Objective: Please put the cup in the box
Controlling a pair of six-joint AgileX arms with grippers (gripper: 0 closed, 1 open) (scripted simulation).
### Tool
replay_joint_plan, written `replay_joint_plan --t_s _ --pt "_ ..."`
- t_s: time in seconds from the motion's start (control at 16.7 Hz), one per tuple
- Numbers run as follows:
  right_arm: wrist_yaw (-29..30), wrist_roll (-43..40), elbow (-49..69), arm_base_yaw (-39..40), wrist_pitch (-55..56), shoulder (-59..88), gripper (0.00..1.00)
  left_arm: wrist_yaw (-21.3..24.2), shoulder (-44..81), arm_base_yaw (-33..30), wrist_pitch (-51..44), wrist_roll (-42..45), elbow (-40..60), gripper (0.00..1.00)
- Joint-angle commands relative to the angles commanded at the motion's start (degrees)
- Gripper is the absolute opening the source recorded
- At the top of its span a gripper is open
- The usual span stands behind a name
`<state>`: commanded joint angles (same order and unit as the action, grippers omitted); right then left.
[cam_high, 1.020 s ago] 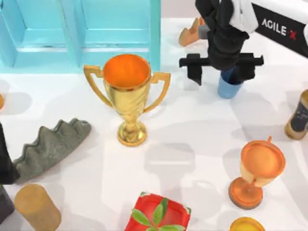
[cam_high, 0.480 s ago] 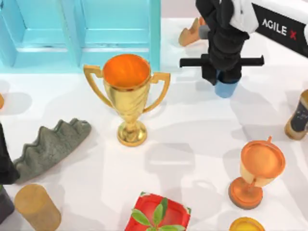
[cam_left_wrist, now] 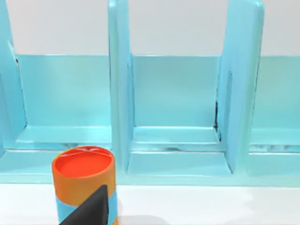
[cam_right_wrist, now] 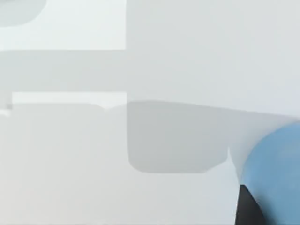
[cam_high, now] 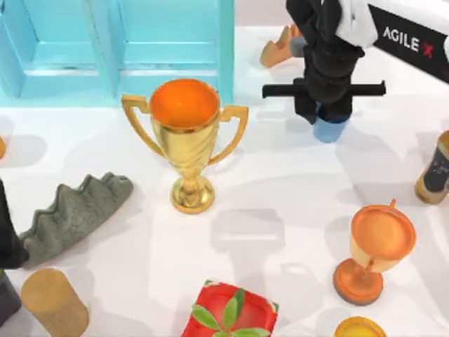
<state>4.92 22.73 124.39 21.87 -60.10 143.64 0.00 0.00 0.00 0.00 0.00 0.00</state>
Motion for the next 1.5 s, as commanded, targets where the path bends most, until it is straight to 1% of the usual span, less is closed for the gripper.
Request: replay_joint_plan --t_s 0.18,0.42,0.66,0.9,1.02,1.14,1.5 --pt "0.49 -1.99 -1.83 -3.8 0.52 -3.83 0.0 0.0 0.0 0.0 0.0 0.0 0.0 1.0" --pt "0.6 -9.24 -8.93 -15.91 0.06 -15.54 0.0 0.0 0.0 0.0 0.0 0.0 0.0 1.0" --pt "-1.24 -22.14 -20.37 -29.89 -3.93 -28.77 0.0 0.0 0.0 0.0 0.0 0.0 0.0 1.0" --pt "-4.94 -36.46 -31.35 -39.74 -9.76 -39.8 0.0 0.0 0.0 0.0 0.0 0.0 0.0 1.0" --pt "-6.86 -41.37 -35.26 -42.79 -12.18 -43.84 0.0 0.0 0.0 0.0 0.0 0.0 0.0 1.0" --pt "-8.1 -43.88 -37.45 -44.22 -13.64 -46.1 0.0 0.0 0.0 0.0 0.0 0.0 0.0 1.0" --pt "-8.13 -44.1 -37.74 -44.15 -13.56 -46.15 0.0 0.0 0.0 0.0 0.0 0.0 0.0 1.0"
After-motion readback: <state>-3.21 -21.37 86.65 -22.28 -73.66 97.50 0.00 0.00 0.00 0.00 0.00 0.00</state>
